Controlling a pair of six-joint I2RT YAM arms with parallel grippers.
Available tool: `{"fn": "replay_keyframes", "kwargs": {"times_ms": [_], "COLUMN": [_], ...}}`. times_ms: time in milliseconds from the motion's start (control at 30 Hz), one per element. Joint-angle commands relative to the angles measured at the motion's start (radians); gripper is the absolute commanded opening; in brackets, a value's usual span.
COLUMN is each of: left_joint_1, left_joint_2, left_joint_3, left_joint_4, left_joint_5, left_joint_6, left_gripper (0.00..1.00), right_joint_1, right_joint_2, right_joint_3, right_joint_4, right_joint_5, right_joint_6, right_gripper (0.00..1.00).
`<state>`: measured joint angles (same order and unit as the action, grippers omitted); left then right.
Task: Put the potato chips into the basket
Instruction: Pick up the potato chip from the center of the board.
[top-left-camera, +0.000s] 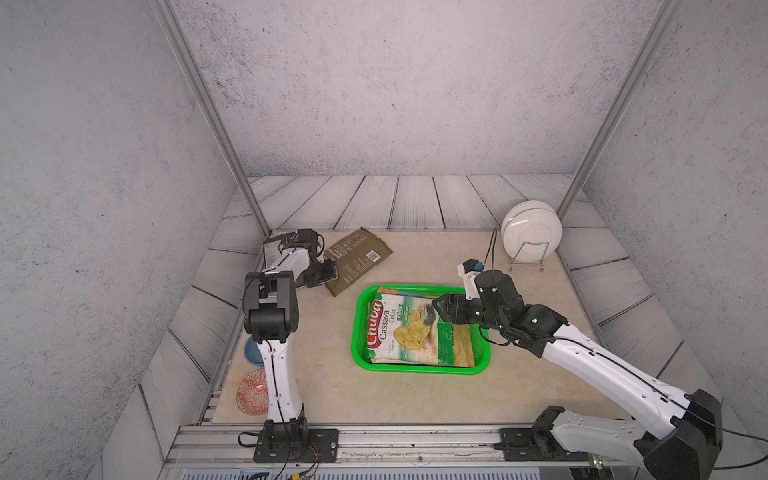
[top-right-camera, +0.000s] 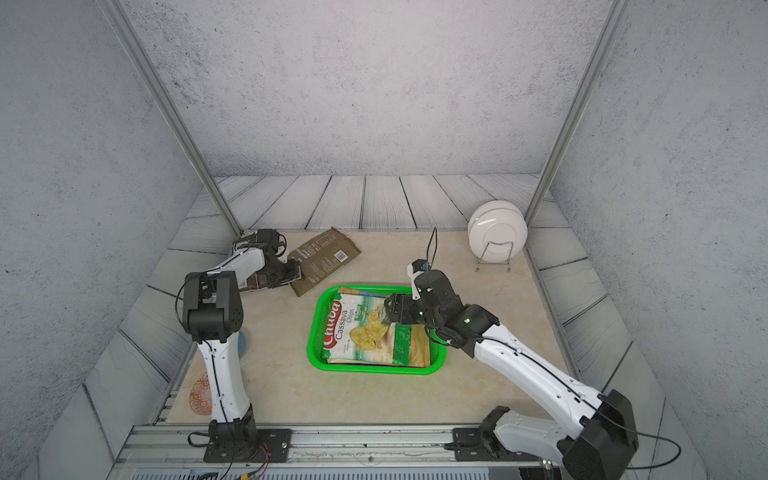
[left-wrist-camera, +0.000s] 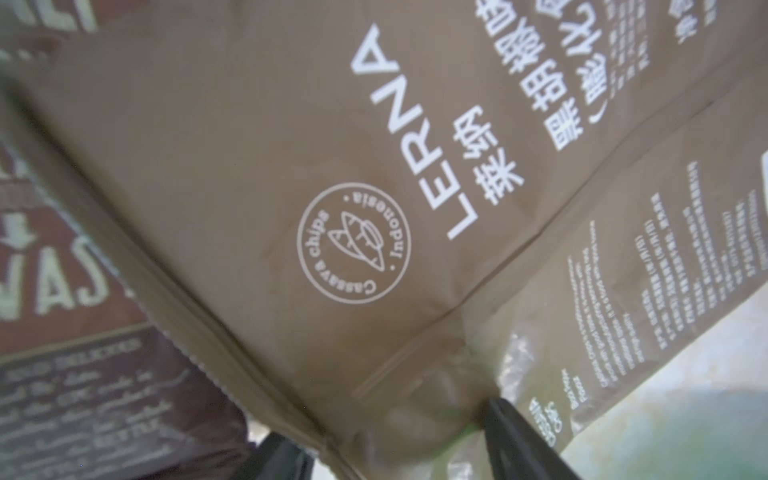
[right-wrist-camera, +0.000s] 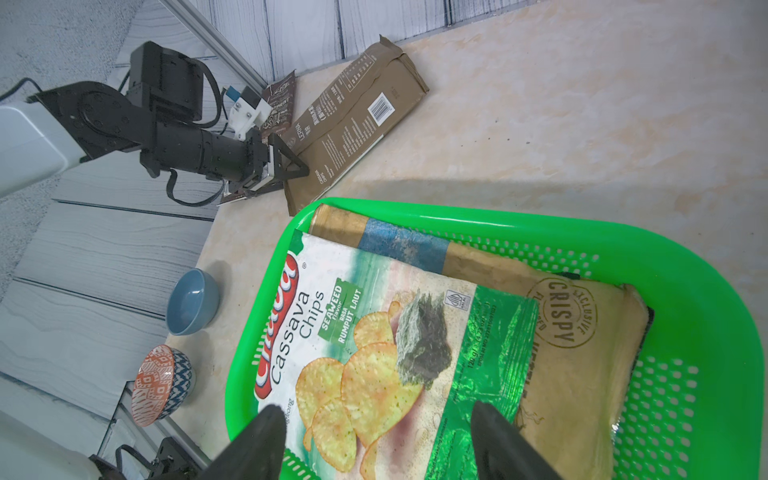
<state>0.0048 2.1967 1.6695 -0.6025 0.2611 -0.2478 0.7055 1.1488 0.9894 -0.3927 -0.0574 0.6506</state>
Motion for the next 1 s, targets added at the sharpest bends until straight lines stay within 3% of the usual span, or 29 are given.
{"fn": "replay_keyframes", "kwargs": {"times_ms": [0,100,267,367,467,800,967], "left_joint_1": [0.007,0.01,0.023,0.024,0.024,0.023,0.023], "left_joint_2": [0.017,-0.004,-0.109,-0.175,-0.241,-0.456,-0.569], "left_joint_3": [0.013,0.002,-0.09,-0.113,-0.12,-0.103,-0.058], "left_joint_4": [-0.031,-0.031,0.055,0.064,0.064,0.026,-0.061], "left_joint_5": [0.022,0.05,0.093,0.099,0.118,0.155,0.228], "left_joint_6": [-0.006,0.01,0.026,0.053,0.087,0.169,0.246], "left_gripper": [0.55,0.33,0.29,0.18,0.0,0.0,0.0], "right_joint_1": [-0.002,-0.003,-0.002,-0.003,-0.003,-0.003,-0.004], "right_joint_2": [-0.035,-0.041,-0.05,-0.062,-0.08,-0.149,-0.182], "right_joint_3": [0.002,0.0,0.0,-0.001,-0.003,-0.03,-0.013], "right_joint_4": [-0.012,-0.005,0.007,0.023,0.03,0.028,-0.048], "right_joint_5": [0.002,-0.012,-0.044,-0.072,-0.087,-0.085,-0.033], "right_joint_6": [0.014,0.012,0.015,0.001,-0.007,-0.013,-0.027], "right_gripper": [0.74,0.74,0.71,0.7,0.71,0.71,0.7]}}
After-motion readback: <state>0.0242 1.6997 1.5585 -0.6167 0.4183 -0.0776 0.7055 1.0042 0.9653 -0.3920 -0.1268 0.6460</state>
